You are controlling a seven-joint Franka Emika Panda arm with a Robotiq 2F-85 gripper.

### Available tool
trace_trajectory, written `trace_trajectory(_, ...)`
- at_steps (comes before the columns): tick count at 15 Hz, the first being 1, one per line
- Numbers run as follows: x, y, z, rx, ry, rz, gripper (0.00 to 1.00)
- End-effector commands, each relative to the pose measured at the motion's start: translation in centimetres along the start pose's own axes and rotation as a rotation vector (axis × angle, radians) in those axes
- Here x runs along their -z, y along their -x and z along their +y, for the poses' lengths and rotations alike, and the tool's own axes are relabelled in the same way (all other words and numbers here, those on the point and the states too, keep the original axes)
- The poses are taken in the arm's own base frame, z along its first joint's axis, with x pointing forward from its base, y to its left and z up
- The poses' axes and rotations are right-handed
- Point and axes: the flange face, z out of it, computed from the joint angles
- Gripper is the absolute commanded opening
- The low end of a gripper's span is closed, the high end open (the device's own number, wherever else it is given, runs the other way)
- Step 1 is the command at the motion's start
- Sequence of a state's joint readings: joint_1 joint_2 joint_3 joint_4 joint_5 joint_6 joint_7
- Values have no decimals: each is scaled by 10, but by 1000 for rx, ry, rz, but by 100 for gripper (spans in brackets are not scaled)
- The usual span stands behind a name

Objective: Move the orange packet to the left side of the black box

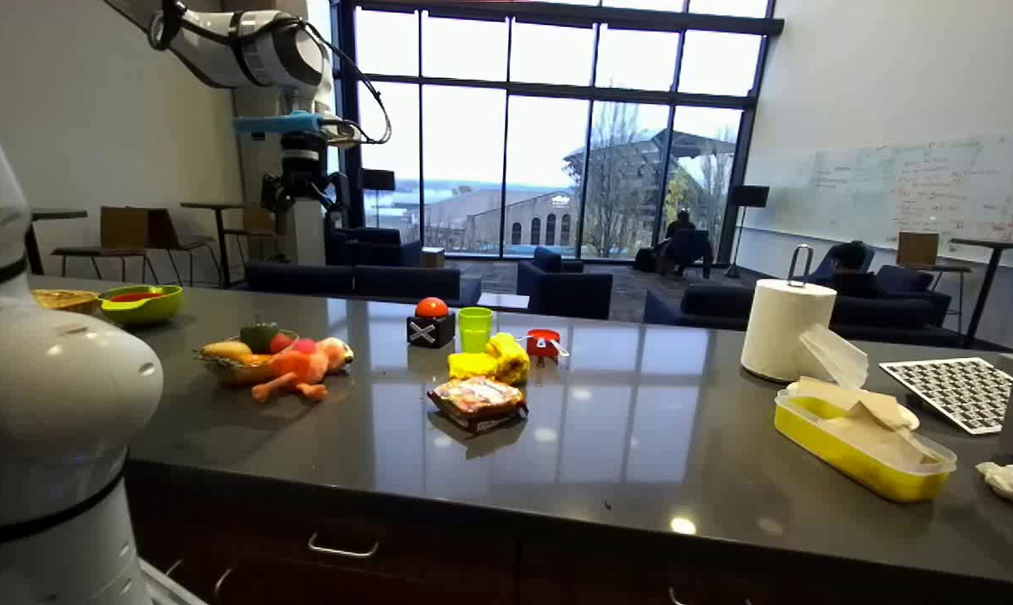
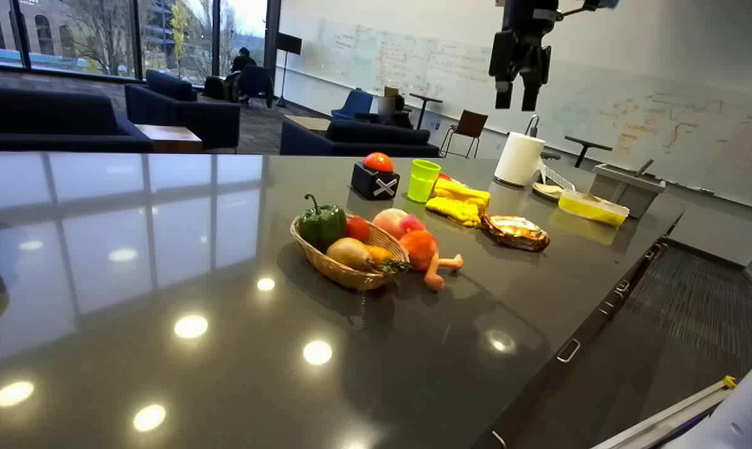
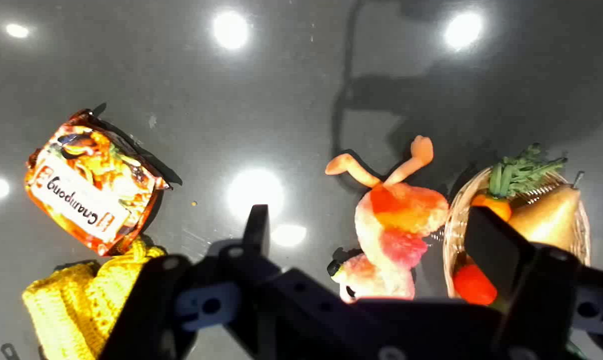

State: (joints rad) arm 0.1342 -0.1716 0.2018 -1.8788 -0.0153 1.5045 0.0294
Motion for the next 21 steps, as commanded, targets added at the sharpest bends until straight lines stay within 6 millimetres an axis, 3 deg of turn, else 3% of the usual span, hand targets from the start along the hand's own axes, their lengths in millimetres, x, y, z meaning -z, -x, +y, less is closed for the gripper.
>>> trace_trajectory(1,1,0,0,0,0,0,100)
trace_trajectory(13,-12,-8,9,-13,-6,2,100)
trace_trajectory(21,-58,-25,50,-44,131,61,100)
